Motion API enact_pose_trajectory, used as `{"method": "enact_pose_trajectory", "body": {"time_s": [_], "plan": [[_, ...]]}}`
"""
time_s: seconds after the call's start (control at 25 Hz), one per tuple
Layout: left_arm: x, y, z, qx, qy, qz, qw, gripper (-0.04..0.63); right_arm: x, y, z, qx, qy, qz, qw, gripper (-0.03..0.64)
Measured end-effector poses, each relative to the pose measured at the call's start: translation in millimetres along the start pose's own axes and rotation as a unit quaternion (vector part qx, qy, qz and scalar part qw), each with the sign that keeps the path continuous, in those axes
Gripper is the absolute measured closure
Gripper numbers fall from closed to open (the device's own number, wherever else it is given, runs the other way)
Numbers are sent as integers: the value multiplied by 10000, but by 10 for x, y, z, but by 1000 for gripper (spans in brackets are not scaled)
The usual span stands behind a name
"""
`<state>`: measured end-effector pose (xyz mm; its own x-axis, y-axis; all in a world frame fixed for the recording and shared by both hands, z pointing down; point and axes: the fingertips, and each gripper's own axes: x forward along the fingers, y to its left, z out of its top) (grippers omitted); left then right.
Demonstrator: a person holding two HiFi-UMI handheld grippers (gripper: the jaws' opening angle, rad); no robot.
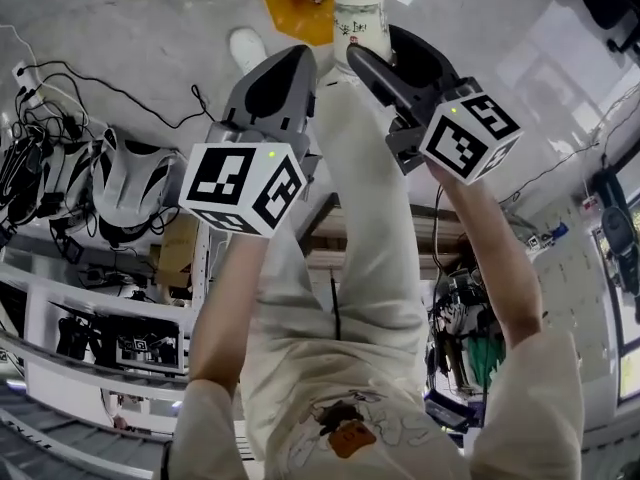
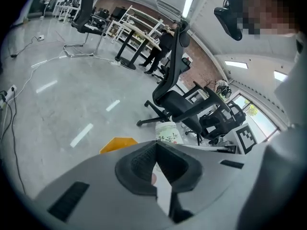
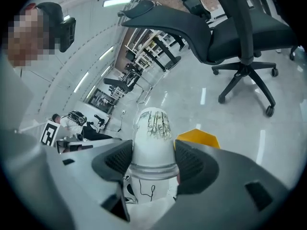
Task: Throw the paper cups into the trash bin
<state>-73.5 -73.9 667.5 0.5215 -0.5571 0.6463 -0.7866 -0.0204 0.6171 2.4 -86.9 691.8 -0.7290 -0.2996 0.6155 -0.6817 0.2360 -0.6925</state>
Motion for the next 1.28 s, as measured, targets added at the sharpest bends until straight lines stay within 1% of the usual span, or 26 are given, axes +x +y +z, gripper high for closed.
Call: {"method": "enact_pose_trajectory", "body": {"time_s": [0.32,0.56,0.72,0.84,0.92,1.08,1.2,1.28], "plan": [[625,573,-384,206,190,227,9993,592,464,-561,-392,110,57,-175,9998,331],[1006,847,-671,194,258,407,9987,592,712,-866,-613,106,142,-222,9996,331],[1277,1078,-831,498,402,533,9965,592,943,-1088,-771,162,233,-309,9991,331],[1425,1257,-921,410,444,684,9958,592,1086,-1215,-837,224,226,-391,9987,331],[1508,1331,-980,402,492,736,9953,592,1160,-1296,-876,307,201,-473,9982,331],[1669,1439,-1067,519,637,795,9934,592,1283,-1455,-921,459,147,-700,9964,331],[1764,1546,-1125,466,743,815,9928,592,1368,-1575,-974,593,138,-945,9937,331],[1832,1627,-1143,527,829,837,9916,592,1408,-1663,-1006,670,175,-1168,9907,331]]}}
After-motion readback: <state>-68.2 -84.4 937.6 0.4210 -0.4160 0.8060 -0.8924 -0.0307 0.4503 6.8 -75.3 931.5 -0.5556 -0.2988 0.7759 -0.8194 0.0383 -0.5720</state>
